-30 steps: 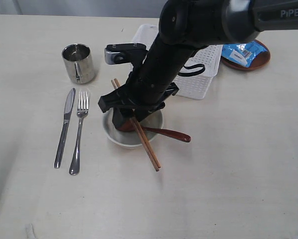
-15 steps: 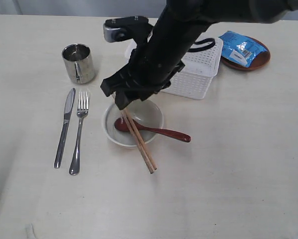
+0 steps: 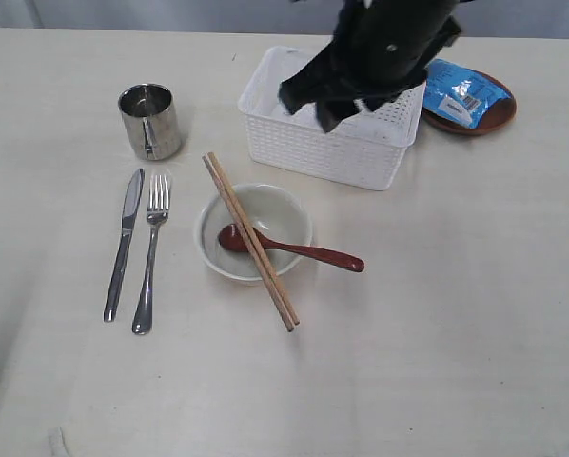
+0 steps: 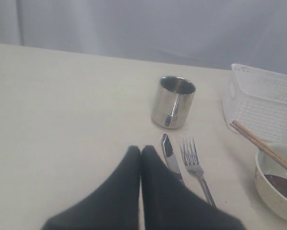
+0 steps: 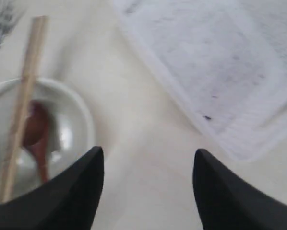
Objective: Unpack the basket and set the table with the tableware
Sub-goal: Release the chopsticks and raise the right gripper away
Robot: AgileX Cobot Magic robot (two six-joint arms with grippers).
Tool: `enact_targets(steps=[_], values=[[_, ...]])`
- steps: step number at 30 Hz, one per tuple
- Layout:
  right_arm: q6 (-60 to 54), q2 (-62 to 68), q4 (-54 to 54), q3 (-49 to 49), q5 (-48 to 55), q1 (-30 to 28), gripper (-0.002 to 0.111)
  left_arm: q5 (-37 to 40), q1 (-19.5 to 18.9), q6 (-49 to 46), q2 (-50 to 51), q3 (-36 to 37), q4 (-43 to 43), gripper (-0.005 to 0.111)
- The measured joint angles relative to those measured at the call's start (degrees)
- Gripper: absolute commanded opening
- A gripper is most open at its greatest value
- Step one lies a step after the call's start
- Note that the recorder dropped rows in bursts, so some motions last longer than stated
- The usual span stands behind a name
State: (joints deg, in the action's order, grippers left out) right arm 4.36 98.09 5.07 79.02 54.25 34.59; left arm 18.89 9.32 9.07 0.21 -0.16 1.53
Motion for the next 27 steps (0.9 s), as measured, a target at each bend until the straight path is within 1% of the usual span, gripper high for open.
enact_targets(steps=[1,2,4,6,7,10,12,13,18,21,26,27], values=[[1.6,-0.1,1.2,0.0,0.1,-1.6,0.053,0.0,0.0,0.0,0.0,0.0,0.0,0.0],[4.1,-0.1,2.8,0.0,0.4,-6.0,0.053,0.0,0.0,0.0,0.0,0.0,0.0,0.0],[5.7,-0.1,2.2,0.0,0.4,-11.1,0.053,0.0,0.0,0.0,0.0,0.0,0.0,0.0],[3.5,0.1,-1.6,0.1,-1.4,-15.4,0.053,0.0,0.0,0.0,0.0,0.0,0.0,0.0],[1.4,0.5,-3.1,0.4,-2.5,-16.2,0.053,0.0,0.0,0.0,0.0,0.0,0.0,0.0],[-4.4,2.0,-5.6,2.8,-5.5,-16.9,0.053,0.0,0.0,0.0,0.0,0.0,0.0,0.0],[-8.7,4.4,-6.7,7.7,-6.4,-16.9,0.053,0.0,0.0,0.0,0.0,0.0,0.0,0.0],[-12.1,6.7,-8.4,12.0,-5.9,-16.9,0.053,0.0,0.0,0.0,0.0,0.0,0.0,0.0],[-27.8,16.0,-16.7,24.7,-1.3,-16.9,0.053,0.0,0.0,0.0,0.0,0.0,0.0,0.0],[-36.7,22.0,-19.2,31.8,0.9,-16.9,0.053,0.0,0.0,0.0,0.0,0.0,0.0,0.0],[-41.9,32.0,-21.0,42.8,4.2,-18.1,0.053,0.0,0.0,0.0,0.0,0.0,0.0,0.0],[-42.3,33.1,-21.1,43.6,4.5,-18.3,0.053,0.0,0.0,0.0,0.0,0.0,0.0,0.0]])
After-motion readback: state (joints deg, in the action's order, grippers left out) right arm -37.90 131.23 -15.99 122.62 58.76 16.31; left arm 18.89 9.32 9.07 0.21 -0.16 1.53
